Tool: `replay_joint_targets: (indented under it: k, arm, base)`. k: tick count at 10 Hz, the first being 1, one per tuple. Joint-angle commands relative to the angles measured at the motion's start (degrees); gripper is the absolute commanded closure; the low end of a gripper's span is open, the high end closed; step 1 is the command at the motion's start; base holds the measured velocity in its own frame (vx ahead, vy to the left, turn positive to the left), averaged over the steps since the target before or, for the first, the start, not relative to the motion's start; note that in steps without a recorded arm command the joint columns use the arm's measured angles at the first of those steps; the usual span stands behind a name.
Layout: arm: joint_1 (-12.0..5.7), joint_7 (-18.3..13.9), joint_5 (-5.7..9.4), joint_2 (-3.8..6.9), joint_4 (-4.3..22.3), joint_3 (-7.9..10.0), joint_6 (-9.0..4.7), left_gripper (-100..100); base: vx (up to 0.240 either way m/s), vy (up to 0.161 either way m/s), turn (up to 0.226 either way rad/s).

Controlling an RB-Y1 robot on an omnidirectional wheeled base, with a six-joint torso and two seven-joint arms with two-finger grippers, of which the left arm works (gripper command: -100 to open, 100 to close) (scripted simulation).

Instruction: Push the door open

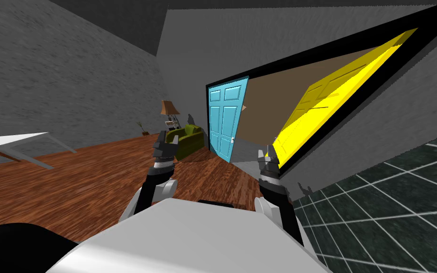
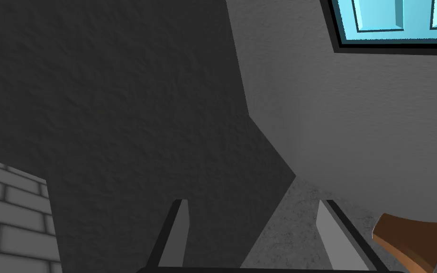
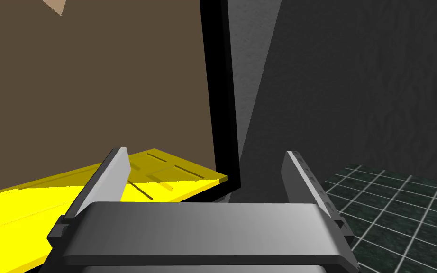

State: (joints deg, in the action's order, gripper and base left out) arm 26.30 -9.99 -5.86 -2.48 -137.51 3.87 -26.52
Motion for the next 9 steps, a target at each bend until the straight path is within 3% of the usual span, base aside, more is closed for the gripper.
replay_joint_targets:
  k: [1, 9]
  arm:
    - [-0.7, 0.0, 0.1, 0.59, 1.9, -0.18, -0.39, -100]
    - [-4.1, 0.2, 0.6, 2.8, 11.2, -1.08, -2.29, -100]
  base:
    - [0.047, -0.023, -0.05]
    - [0.074, -0.018, -0.048]
